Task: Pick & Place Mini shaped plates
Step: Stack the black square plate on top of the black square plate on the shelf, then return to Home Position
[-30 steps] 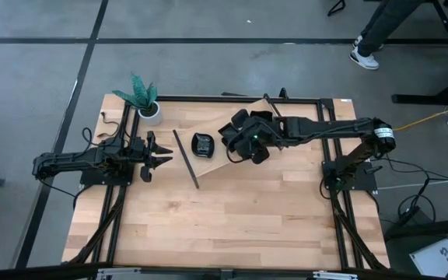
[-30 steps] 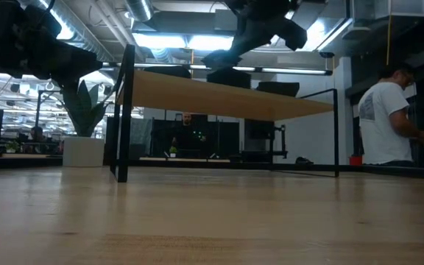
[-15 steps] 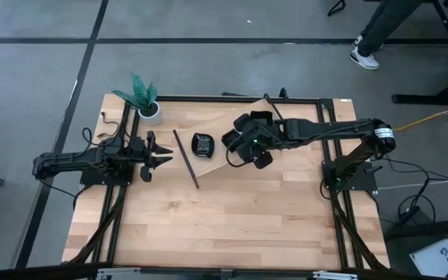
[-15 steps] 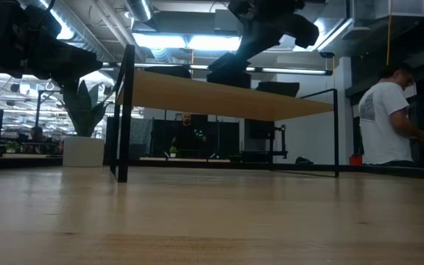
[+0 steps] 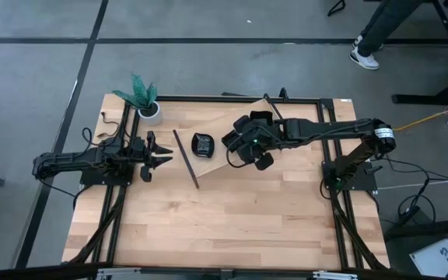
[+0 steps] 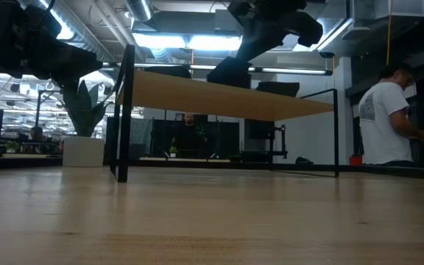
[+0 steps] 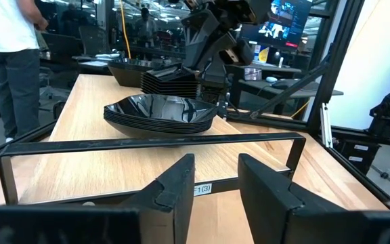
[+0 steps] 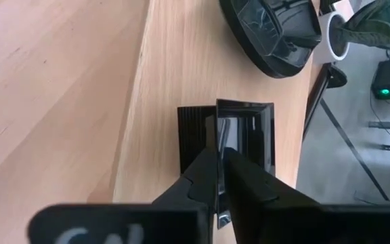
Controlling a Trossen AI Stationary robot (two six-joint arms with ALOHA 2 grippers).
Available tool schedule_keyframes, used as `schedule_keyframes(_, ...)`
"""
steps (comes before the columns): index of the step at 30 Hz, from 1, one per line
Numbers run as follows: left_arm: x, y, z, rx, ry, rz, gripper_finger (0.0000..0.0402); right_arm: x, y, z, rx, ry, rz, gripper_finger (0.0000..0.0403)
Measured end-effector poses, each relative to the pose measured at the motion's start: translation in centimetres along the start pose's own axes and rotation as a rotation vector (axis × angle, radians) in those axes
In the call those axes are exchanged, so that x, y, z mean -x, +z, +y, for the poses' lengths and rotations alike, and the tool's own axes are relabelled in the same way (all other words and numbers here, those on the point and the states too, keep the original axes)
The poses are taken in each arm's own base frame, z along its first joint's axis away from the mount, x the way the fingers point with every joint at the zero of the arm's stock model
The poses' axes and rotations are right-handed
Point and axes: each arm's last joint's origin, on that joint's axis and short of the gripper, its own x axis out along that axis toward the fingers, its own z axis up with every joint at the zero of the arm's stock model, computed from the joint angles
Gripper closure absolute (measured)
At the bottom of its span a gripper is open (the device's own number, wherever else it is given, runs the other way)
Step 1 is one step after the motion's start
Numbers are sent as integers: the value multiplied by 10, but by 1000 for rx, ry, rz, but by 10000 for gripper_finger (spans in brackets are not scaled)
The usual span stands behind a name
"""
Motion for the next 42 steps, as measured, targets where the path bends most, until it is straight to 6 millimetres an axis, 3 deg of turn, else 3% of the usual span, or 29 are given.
schedule_keyframes(14,0,0,0,0,0,-1,291,-2,-4,-2,-36,9,-1,315)
schedule_keyframes(23,0,0,0,0,-1,0,293,-5,-13,-9,-62,35,-31,321)
schedule_keyframes(33,0,0,0,0,0,0,294,-5,-13,-9,-62,35,-31,397)
schedule_keyframes(38,0,0,0,0,0,-1,294,-5,-11,-8,-157,37,-37,373)
schedule_keyframes(42,0,0,0,0,0,0,291,8,-6,-6,-325,88,-120,360)
